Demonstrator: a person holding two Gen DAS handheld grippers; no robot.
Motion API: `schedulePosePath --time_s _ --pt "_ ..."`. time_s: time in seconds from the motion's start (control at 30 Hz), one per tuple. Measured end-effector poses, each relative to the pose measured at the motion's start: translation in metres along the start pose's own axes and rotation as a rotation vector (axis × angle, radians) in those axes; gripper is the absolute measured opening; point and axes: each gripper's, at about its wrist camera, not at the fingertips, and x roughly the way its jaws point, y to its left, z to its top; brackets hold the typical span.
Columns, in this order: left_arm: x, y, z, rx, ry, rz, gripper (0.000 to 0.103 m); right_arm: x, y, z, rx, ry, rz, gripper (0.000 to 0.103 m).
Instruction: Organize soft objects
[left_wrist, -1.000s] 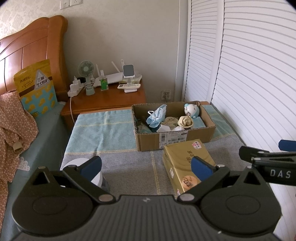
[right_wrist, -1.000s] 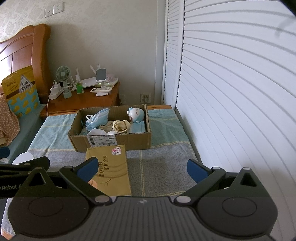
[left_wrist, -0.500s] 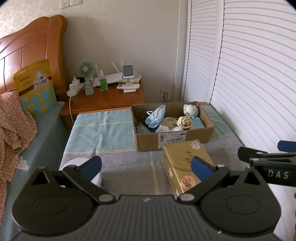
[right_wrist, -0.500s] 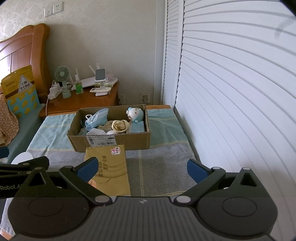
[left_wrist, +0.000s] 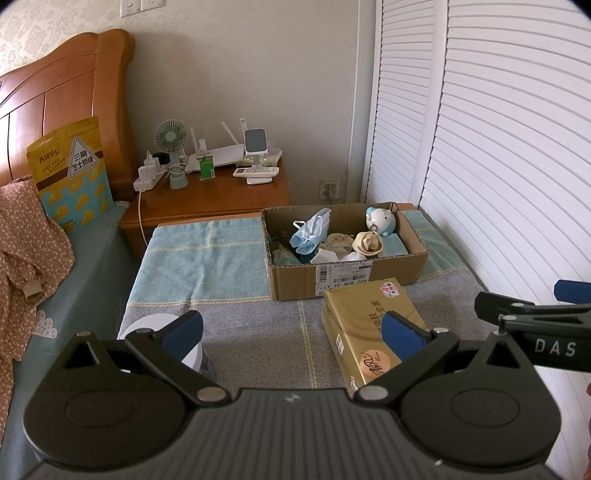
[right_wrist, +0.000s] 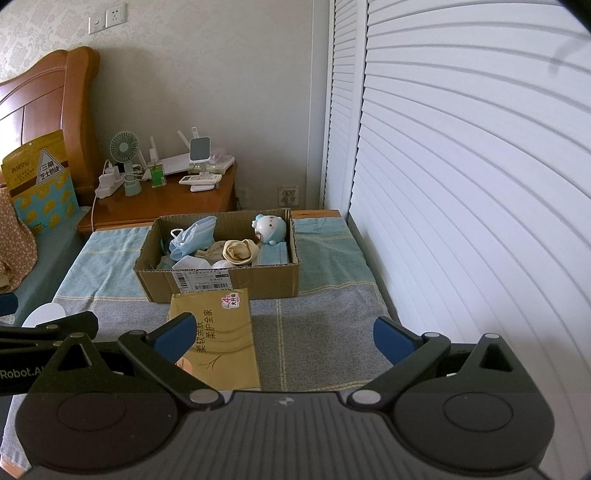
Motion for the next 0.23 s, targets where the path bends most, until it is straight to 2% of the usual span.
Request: schedulePosePath --time_s 0.23 --pt "0.0001 -0.0016 -0.0006 0.0 -0.001 -0.005 0.102 -0.0006 -0.0002 -0.0003 0.0 0.001 -0.004 0.103"
